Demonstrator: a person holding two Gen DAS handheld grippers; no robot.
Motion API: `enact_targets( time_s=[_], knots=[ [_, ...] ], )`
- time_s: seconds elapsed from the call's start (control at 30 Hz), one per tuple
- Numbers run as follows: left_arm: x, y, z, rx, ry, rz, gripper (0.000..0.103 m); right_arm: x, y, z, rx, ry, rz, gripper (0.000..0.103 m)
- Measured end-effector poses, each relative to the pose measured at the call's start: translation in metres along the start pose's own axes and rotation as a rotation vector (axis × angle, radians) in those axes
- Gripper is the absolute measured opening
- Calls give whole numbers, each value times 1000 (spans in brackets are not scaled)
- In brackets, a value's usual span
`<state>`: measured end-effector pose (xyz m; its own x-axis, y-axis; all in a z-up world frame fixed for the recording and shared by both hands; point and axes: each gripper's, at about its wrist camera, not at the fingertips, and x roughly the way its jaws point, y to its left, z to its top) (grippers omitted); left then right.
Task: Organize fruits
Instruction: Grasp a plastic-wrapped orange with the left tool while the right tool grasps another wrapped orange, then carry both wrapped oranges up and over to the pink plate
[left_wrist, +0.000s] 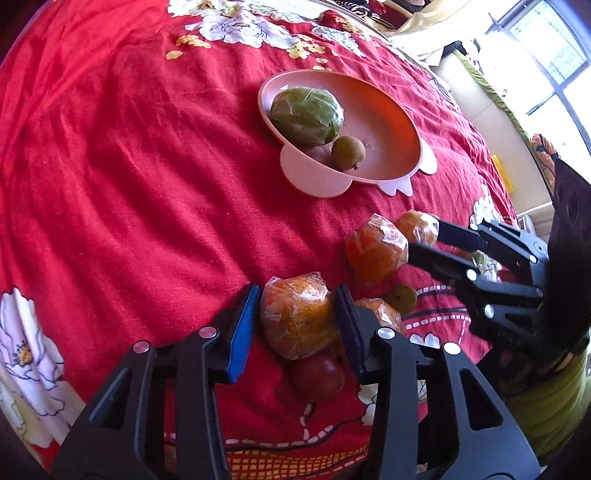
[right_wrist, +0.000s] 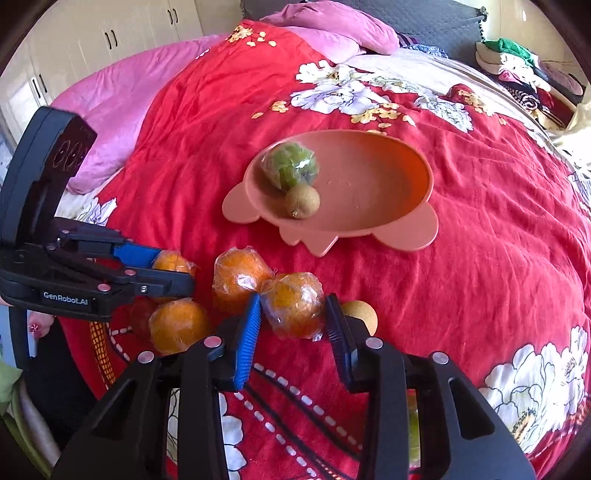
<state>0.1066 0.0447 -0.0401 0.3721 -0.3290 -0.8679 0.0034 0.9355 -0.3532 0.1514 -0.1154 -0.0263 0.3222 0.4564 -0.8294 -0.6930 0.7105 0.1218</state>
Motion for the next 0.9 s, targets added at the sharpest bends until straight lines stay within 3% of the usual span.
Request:
enact_targets(
  time_s=[0.47, 0.9],
  knots=[
    [9, -20, -3, 100, 5, 121, 38, 7, -2, 9, -15, 15, -2, 32],
    [9, -18, 0, 99, -9, 101, 34, 8, -8, 10, 17, 13, 53, 32]
  ],
)
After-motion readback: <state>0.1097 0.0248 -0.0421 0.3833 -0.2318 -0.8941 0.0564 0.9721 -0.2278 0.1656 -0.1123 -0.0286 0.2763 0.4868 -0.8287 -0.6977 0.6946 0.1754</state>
